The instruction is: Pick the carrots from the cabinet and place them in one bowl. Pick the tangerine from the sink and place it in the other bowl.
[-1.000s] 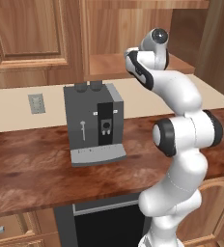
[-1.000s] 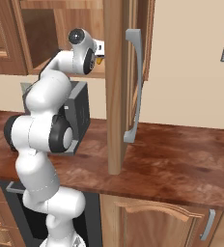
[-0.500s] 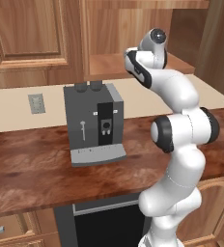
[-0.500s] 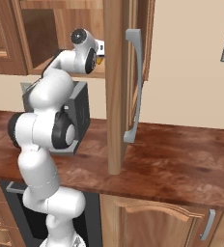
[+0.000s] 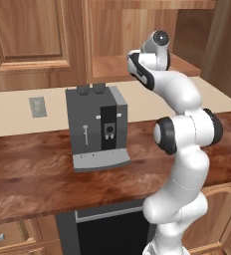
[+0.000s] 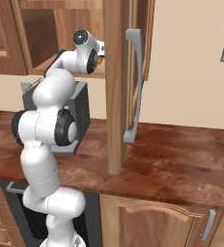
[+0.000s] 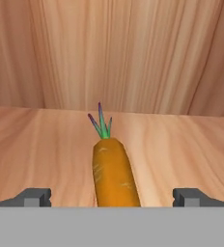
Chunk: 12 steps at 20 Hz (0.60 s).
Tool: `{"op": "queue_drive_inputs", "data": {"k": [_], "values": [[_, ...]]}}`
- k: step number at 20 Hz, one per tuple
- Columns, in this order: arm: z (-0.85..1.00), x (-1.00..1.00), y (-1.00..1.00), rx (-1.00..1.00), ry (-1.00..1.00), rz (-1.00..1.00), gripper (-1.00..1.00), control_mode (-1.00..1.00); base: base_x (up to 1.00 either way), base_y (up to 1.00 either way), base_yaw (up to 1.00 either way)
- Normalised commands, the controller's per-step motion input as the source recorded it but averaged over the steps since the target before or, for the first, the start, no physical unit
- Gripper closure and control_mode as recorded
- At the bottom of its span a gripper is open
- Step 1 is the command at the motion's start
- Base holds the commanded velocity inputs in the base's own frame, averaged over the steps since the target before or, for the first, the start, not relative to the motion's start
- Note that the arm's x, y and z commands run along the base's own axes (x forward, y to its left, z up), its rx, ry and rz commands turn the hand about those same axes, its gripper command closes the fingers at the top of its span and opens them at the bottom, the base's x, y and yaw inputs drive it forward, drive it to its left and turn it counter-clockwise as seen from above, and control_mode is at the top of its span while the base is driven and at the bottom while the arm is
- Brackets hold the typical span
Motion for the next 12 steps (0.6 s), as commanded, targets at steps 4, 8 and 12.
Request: {"op": "queue_drive_inputs", "data": {"k": [4,8,12], "values": [[-0.03,0.15,0.0,0.0,0.01,0.0,-1.0,-1.0,0.0,0.0,0.0],[-0.05,0.09,0.0,0.0,0.02,0.0,1.0,-1.0,0.0,0.0,0.0],[-0.06,0.01,0.0,0.0,0.03,0.0,1.0,-1.0,0.0,0.0,0.0]]}}
